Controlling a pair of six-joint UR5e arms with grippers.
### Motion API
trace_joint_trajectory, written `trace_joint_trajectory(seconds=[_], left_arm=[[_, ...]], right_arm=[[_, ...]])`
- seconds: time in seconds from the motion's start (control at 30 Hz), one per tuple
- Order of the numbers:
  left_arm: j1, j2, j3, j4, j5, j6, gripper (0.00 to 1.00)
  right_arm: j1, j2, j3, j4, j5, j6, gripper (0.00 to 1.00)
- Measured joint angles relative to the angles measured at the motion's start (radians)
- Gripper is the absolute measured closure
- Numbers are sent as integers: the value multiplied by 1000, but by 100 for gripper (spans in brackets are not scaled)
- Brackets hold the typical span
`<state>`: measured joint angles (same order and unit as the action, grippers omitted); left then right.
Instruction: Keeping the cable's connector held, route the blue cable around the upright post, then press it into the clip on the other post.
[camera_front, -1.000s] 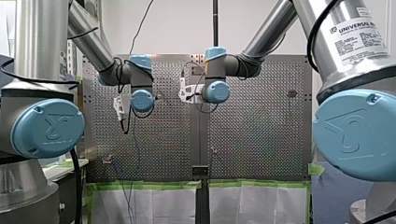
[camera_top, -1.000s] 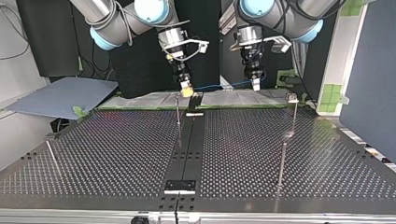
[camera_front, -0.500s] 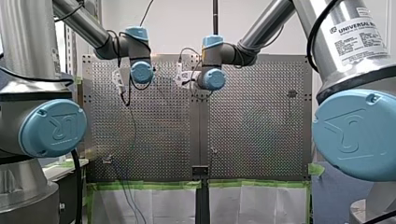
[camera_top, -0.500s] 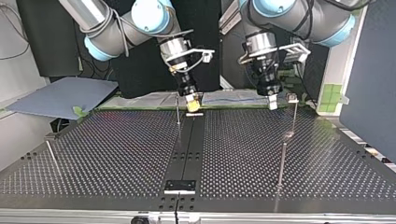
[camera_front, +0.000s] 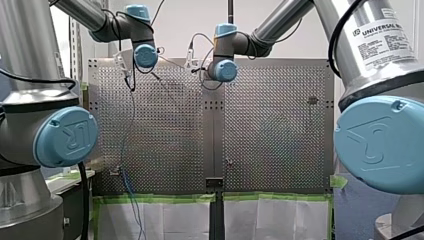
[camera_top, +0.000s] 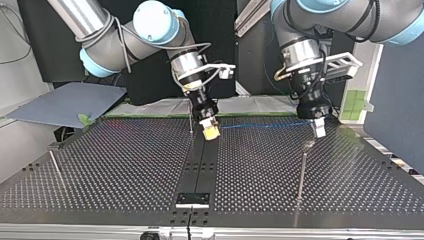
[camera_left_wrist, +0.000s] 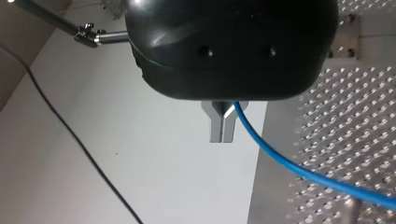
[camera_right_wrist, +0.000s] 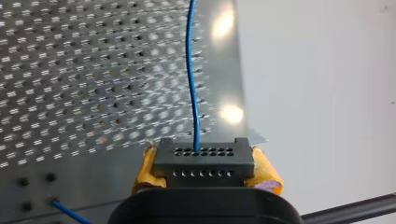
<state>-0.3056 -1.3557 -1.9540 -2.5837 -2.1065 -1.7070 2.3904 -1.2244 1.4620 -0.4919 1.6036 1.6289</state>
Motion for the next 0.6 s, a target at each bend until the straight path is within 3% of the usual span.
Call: trace_joint_trajectory(seconds=[0.33,0.6], left_arm=[[100,-60,74,-41,100,-28,100],[185,-66,152,-67,185,-32,100]], right_arm=[[-19,3,-83,7,-25,26,100],[-44,34,-142,10,-58,47,100]])
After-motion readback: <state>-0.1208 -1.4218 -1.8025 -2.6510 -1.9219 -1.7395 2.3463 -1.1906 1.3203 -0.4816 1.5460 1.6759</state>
